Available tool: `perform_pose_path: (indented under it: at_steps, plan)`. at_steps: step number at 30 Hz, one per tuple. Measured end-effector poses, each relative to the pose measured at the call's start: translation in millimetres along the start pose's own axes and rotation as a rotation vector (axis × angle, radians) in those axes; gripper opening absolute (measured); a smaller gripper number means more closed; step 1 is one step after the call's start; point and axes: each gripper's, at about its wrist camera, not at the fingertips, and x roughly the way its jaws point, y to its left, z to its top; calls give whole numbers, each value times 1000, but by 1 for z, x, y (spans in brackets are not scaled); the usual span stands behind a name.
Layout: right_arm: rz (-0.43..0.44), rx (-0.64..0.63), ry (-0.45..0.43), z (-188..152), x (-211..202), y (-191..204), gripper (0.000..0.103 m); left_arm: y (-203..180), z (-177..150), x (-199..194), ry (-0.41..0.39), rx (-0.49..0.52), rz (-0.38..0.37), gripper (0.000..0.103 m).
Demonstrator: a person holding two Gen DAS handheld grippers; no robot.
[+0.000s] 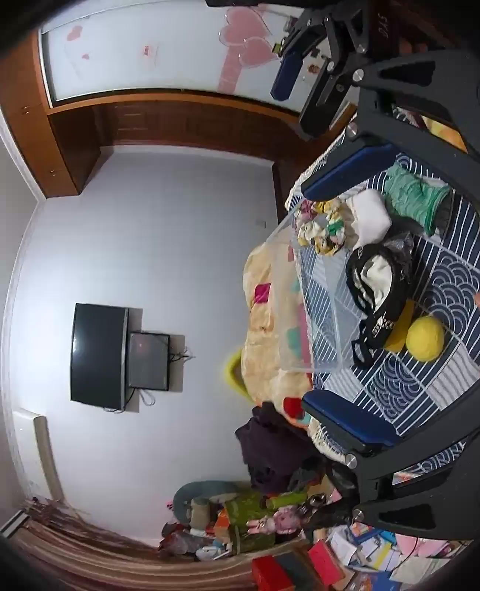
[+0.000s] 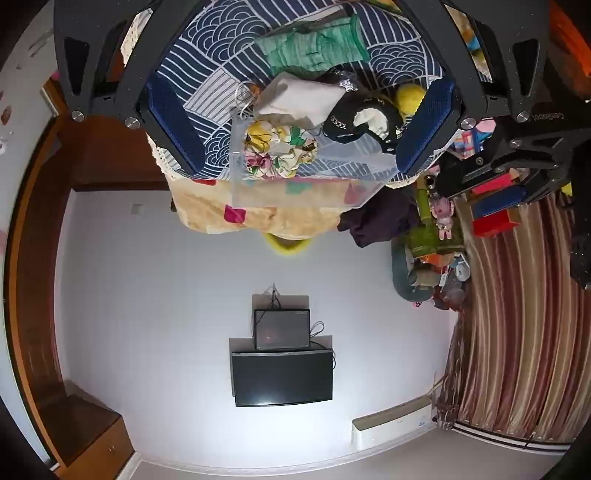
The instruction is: Organize soft objects
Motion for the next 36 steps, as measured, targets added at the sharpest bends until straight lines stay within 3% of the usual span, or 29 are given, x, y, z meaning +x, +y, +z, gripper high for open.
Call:
perform_pose_path:
  at_steps: [7,36]
  plan:
    - [-2,6,1,0,0,0,103,-16,3,5,1,25,7,103]
    - [5,15,-3,3,-4,3,103,-6,3,-4,-8,23,-23,103]
